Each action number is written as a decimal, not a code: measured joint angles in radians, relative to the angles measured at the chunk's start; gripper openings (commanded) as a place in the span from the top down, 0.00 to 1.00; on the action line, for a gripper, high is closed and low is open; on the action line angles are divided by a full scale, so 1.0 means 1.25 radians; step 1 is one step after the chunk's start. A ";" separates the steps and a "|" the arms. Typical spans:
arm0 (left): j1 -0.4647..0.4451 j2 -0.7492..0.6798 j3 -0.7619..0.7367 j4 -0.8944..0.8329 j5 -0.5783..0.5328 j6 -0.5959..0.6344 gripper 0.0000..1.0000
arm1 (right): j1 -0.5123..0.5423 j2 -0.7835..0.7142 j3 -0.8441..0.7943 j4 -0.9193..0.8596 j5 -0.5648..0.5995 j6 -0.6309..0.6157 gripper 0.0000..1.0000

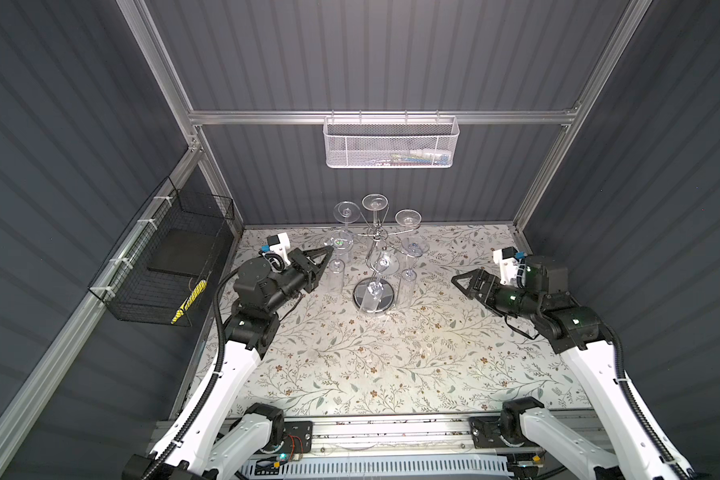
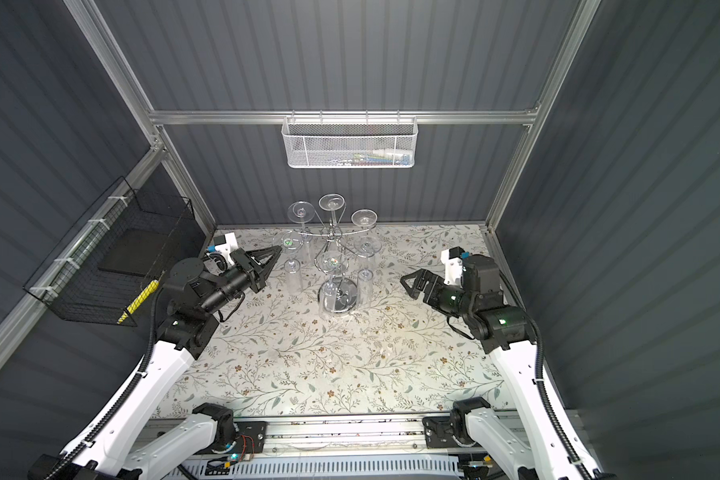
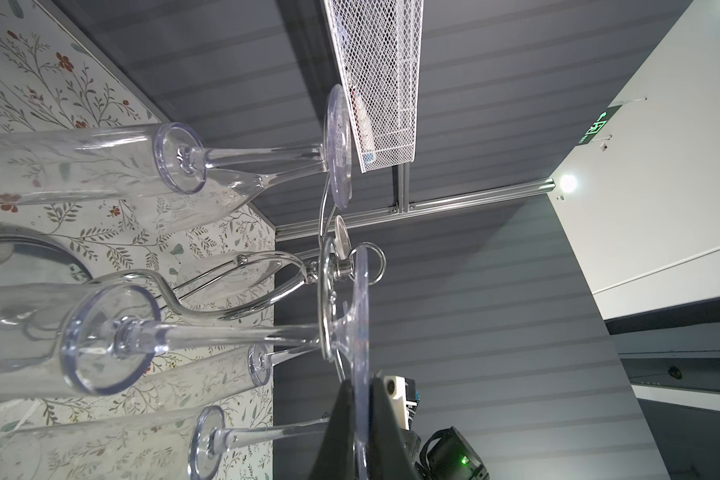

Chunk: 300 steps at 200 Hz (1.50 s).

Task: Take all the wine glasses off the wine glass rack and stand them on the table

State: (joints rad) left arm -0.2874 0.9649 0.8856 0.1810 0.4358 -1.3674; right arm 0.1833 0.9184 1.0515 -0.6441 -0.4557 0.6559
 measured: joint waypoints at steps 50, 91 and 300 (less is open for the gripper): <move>0.000 -0.002 0.001 0.000 -0.010 -0.003 1.00 | 0.000 0.000 0.000 0.000 0.000 0.006 0.01; 0.000 0.001 0.030 0.001 -0.017 -0.003 1.00 | 0.000 -0.003 0.000 0.000 0.000 0.013 0.01; 0.000 0.139 0.154 -0.021 0.063 0.016 1.00 | 0.000 -0.030 0.000 -0.008 0.000 0.014 0.01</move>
State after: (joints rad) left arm -0.2874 1.1385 1.0786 0.1543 0.5140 -1.3468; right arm 0.1833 0.8810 1.0512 -0.6544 -0.4557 0.6735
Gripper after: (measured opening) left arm 0.079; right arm 0.989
